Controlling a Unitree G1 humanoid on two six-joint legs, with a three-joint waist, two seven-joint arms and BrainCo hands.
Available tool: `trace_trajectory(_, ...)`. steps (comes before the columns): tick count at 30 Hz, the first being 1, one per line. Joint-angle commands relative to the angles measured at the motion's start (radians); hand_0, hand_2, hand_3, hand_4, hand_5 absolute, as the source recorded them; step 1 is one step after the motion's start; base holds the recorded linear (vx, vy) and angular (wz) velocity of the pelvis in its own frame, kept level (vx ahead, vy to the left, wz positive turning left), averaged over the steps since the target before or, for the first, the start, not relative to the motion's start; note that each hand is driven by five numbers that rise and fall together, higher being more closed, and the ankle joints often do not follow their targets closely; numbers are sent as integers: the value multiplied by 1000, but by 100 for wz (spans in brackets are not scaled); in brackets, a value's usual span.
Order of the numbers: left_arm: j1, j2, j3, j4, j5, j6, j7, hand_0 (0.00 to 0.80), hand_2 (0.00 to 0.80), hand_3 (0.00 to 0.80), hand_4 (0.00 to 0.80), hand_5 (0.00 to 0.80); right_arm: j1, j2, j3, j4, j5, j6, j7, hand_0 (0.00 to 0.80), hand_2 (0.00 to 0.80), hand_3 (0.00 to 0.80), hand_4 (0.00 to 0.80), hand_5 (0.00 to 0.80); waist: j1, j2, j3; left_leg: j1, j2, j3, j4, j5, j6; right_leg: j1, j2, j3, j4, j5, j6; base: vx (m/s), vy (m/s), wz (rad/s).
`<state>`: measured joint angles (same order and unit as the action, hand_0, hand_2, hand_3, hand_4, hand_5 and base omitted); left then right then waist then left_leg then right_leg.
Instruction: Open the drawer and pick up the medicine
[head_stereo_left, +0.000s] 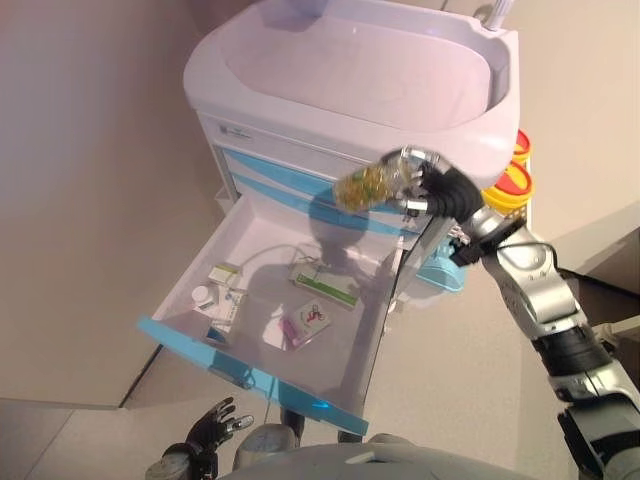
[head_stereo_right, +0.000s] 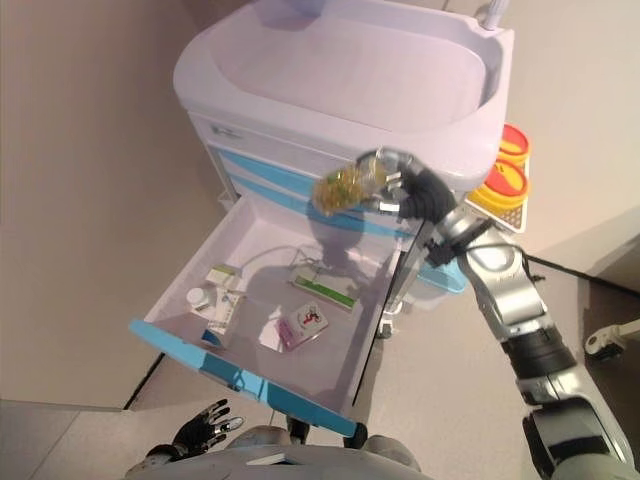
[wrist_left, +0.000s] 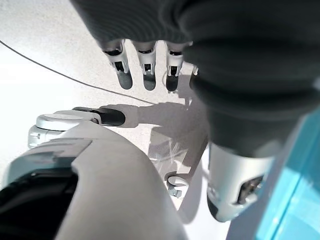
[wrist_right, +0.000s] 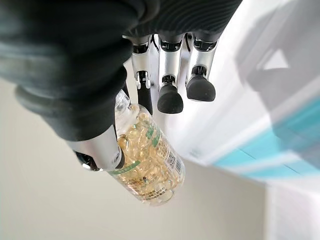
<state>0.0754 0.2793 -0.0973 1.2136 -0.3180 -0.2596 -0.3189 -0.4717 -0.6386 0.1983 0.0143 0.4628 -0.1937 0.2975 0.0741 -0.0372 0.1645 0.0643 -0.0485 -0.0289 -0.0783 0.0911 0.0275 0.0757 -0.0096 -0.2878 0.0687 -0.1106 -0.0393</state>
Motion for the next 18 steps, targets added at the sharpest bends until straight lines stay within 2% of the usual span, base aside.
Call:
trace_trajectory(1,-33,8,-44,60,-16,15,-17,0,0,0,0,0,-175,-4,-100,49,126,-15,-124,800,800,800,800,800,26,-26,-51,11,-20,26,44,-128,5,-11,-34,69,7,39,66,0,0,0)
trace_trajectory(4,-42,22,-58,63,-11,32,-18,0,0,0,0,0,-288,-80,-110,164,155,15,-188,800,800,800,800,800,41,-32,-56,13,-22,22,43,-129,3,-7,-34,61,6,36,64,0,0,0)
trace_trajectory(8,-51,36,-66,66,-6,51,-16,0,0,0,0,0,-411,-169,-79,323,138,13,-235,800,800,800,800,800,58,-38,-60,16,-23,14,39,-128,-2,2,-35,48,-2,35,62,21,-12,7)
trace_trajectory(10,-52,49,-75,60,-4,69,-11,0,0,0,0,0,-500,-231,-45,440,123,23,-266,800,800,800,800,800,73,-45,-66,16,-24,7,36,-126,-6,8,-35,39,-8,33,61,33,-9,17)
trace_trajectory(14,-58,58,-89,51,-10,91,-4,0,0,0,0,0,-622,-289,28,594,75,29,-304,800,800,800,800,800,90,-48,-64,12,-26,-7,34,-122,-9,11,-35,25,-9,30,58,20,-1,12)
trace_trajectory(18,-56,66,-95,37,-13,101,-1,0,0,0,0,0,-717,-340,117,708,0,82,-305,800,800,800,800,800,107,-54,-61,5,-30,-23,31,-117,-12,13,-35,11,-13,29,57,16,0,6)
